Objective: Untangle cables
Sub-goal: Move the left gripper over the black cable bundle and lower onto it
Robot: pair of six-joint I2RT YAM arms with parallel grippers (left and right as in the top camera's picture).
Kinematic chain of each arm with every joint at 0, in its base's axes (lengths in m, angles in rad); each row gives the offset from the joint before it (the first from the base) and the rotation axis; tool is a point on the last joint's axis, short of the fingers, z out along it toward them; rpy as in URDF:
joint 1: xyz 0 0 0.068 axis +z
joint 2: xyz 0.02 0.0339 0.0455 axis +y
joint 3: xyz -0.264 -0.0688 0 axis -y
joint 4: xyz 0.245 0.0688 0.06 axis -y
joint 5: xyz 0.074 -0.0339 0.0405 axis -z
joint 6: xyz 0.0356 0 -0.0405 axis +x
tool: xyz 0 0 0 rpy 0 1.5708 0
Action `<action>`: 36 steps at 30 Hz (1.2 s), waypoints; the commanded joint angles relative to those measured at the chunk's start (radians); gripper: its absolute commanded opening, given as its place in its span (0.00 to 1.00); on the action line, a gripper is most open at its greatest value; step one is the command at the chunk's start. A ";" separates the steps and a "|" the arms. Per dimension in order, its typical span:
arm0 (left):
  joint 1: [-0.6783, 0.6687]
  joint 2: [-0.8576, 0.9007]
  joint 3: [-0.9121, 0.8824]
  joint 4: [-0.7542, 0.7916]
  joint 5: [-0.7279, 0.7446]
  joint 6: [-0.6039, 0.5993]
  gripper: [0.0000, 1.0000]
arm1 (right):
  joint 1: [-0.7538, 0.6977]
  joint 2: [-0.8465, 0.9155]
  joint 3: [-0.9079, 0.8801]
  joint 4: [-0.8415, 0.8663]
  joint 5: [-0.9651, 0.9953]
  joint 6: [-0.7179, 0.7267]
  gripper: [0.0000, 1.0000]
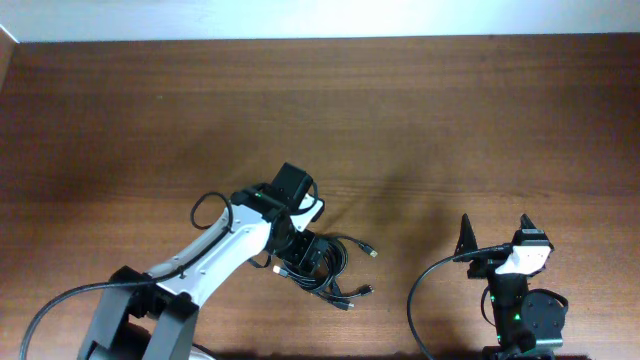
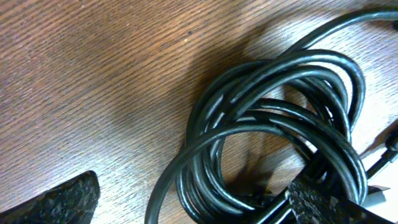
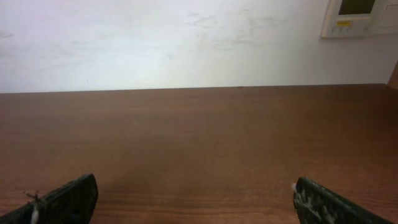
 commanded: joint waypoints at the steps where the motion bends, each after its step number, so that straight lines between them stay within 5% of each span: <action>1: -0.002 0.009 0.012 -0.001 -0.018 -0.010 0.99 | -0.006 -0.010 -0.007 -0.005 0.009 0.008 0.99; 15: -0.002 0.009 -0.098 0.113 -0.033 -0.010 1.00 | -0.006 -0.010 -0.007 -0.005 0.009 0.008 0.99; 21: -0.002 0.009 -0.111 0.158 -0.033 -0.010 0.84 | -0.006 -0.010 -0.007 -0.005 0.009 0.008 0.99; 36: -0.002 0.009 -0.116 0.169 -0.033 -0.011 0.85 | -0.006 -0.010 -0.007 -0.005 0.009 0.008 0.99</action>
